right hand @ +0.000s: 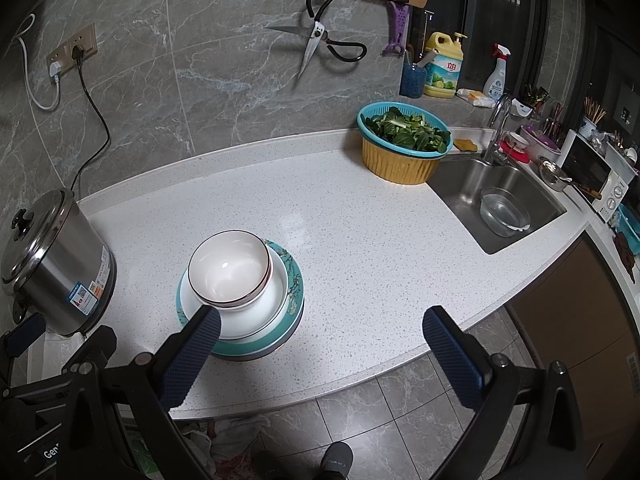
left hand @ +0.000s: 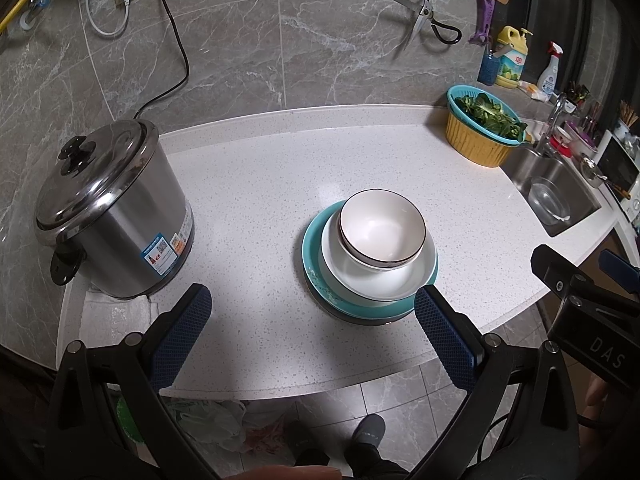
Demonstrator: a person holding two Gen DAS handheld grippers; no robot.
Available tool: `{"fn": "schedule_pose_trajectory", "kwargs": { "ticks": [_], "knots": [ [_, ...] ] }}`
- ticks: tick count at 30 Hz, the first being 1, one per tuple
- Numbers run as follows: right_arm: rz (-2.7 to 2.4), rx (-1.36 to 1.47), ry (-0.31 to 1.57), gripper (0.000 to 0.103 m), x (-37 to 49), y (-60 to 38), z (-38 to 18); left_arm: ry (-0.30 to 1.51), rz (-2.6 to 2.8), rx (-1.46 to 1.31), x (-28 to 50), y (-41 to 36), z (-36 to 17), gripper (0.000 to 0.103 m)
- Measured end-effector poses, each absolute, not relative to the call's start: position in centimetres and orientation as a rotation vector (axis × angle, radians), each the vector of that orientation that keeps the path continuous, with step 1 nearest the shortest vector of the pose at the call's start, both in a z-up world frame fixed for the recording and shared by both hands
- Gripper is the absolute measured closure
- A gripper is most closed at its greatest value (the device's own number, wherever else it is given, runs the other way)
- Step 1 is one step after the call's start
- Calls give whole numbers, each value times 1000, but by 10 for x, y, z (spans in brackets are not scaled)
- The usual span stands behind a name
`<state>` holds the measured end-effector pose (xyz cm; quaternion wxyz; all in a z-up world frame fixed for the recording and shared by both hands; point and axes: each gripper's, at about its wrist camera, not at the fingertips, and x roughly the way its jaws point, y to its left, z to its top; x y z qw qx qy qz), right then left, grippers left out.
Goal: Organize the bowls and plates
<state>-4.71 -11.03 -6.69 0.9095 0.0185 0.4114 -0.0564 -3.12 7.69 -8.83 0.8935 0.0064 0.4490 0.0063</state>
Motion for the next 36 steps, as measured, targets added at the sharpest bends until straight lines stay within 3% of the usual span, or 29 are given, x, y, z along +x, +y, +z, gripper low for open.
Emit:
{"fn": "schedule_pose_trajectory", "kwargs": {
  "ticks": [36],
  "knots": [
    [-108,32,854,0,-41,-112,-71,918,20,23,-25,80,-95,0]
  ]
}}
